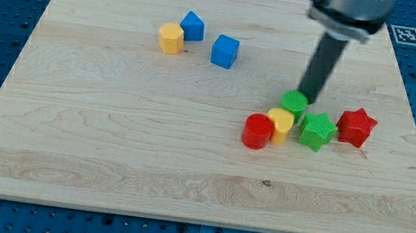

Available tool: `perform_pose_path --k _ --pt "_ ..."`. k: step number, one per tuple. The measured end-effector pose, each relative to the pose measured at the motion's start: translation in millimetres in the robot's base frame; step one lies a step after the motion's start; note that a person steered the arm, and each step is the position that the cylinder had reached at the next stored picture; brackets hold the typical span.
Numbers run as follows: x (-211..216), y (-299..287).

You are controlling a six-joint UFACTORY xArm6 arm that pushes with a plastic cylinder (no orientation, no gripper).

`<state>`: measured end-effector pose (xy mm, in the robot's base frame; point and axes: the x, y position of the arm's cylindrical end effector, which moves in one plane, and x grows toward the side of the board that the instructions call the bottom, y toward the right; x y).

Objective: Place the red star diagonal to the red circle

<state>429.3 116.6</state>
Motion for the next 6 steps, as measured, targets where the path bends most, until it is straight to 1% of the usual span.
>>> perform_pose_path --k 1,2,3,4,5,6 --pt "-29 64" --pt "-33 179" --pt "28 227" --pt "58 183" --pt "49 102" --pt "45 49"
